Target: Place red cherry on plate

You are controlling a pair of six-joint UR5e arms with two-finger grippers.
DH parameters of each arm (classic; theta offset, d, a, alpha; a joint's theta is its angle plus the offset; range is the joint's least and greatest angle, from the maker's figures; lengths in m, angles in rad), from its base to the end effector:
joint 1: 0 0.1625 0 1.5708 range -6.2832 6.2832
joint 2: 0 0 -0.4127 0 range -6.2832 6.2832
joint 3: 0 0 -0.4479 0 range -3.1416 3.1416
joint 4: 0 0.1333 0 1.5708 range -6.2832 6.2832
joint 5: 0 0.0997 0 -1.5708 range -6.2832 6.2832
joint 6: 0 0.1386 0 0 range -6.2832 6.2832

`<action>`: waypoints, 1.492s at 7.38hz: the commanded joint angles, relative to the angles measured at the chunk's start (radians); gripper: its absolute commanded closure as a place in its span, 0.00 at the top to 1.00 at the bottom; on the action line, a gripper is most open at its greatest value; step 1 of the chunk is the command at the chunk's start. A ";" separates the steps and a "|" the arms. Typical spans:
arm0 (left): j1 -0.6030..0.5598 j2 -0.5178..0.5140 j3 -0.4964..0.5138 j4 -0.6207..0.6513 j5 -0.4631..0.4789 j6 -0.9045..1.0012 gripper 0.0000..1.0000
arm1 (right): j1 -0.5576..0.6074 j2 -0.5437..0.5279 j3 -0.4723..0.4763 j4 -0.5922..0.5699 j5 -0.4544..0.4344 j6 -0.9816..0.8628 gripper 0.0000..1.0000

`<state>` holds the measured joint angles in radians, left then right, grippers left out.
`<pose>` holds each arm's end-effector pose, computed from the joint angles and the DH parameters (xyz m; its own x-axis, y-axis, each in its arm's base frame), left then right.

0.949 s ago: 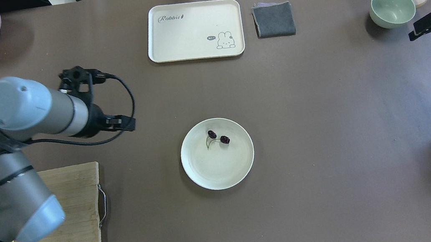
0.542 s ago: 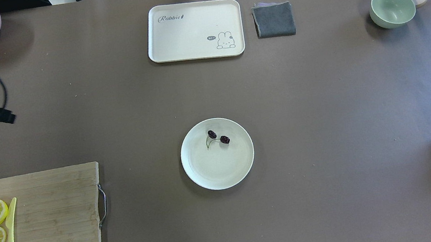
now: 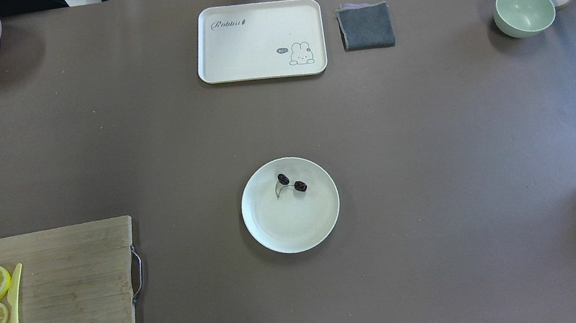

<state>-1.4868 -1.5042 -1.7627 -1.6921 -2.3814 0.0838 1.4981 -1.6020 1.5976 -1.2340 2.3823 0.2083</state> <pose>0.0123 -0.5378 0.5866 0.6626 0.3142 -0.6799 -0.1373 0.9433 0.3021 -0.0080 -0.5613 0.6346 0.6691 -0.0849 0.7383 -0.0713 0.9815 0.1775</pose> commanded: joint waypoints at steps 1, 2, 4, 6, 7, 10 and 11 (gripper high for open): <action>-0.035 0.005 0.028 0.063 -0.013 0.021 0.98 | 0.046 -0.013 -0.013 -0.039 0.003 -0.082 1.00; -0.038 0.007 0.028 0.062 -0.013 0.021 0.98 | 0.047 -0.012 -0.013 -0.039 0.003 -0.082 1.00; -0.041 0.015 0.034 0.062 -0.012 0.021 0.98 | 0.047 -0.010 -0.011 -0.039 0.003 -0.081 1.00; -0.078 0.024 0.045 0.058 -0.013 0.027 0.98 | 0.045 -0.012 -0.013 -0.038 0.003 -0.079 1.00; -0.081 0.042 0.048 0.057 -0.012 0.022 0.98 | 0.047 -0.018 -0.007 -0.035 0.005 -0.079 1.00; -0.081 0.044 0.057 0.058 -0.010 0.021 0.98 | 0.045 -0.024 -0.004 -0.032 0.005 -0.081 1.00; -0.081 0.044 0.063 0.060 -0.010 0.021 0.98 | 0.044 -0.015 -0.005 -0.032 0.005 -0.079 1.00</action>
<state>-1.5674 -1.4612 -1.7050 -1.6335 -2.3921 0.1041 1.5428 -1.6239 1.5930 -1.2664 2.3872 0.1275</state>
